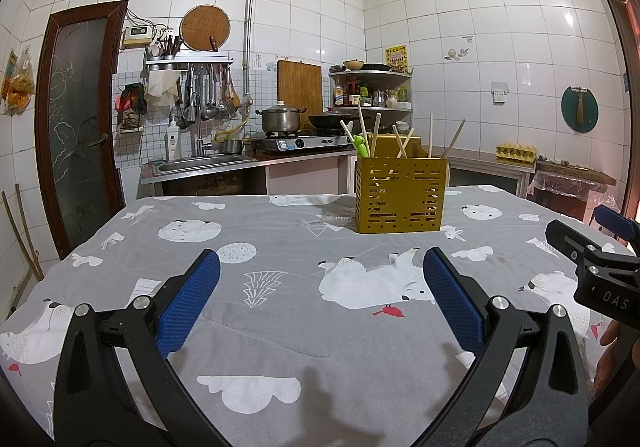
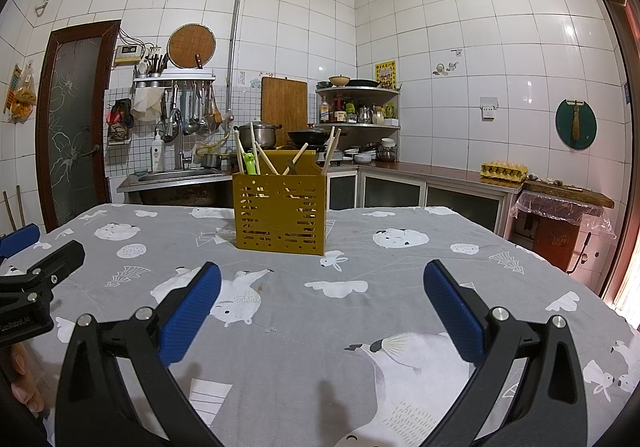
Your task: Organize utensils
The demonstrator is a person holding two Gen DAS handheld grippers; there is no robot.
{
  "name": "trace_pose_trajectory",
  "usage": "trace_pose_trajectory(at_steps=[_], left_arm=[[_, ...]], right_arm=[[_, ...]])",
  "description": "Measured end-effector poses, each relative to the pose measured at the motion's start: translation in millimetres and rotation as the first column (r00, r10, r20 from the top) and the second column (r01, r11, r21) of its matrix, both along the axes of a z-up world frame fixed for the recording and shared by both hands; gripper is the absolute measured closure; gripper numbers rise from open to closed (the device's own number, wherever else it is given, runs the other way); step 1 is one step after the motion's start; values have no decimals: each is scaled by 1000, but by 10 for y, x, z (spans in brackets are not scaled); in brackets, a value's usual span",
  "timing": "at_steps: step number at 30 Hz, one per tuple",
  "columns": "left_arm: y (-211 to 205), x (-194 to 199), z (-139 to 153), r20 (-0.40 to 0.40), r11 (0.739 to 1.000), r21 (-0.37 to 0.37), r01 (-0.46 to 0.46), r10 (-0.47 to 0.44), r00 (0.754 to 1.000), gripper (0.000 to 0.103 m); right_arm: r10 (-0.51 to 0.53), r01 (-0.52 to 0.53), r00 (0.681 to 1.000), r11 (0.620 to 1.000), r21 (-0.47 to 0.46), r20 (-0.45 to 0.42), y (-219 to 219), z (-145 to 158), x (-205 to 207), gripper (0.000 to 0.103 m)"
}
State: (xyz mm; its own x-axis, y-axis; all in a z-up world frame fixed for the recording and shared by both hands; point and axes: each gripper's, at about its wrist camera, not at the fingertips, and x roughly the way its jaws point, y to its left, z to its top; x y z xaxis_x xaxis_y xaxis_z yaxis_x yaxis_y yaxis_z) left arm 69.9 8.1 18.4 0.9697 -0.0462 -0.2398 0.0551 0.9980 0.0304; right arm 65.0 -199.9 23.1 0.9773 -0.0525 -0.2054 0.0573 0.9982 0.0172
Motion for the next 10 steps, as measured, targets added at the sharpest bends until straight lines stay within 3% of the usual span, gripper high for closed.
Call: trace_pose_trajectory(at_steps=[10], left_arm=[[3,-7,45,1,1000,-1,0,0,1000,5]], right_arm=[[-1,1,1000,1000,-1,-3,0,4,6,4]])
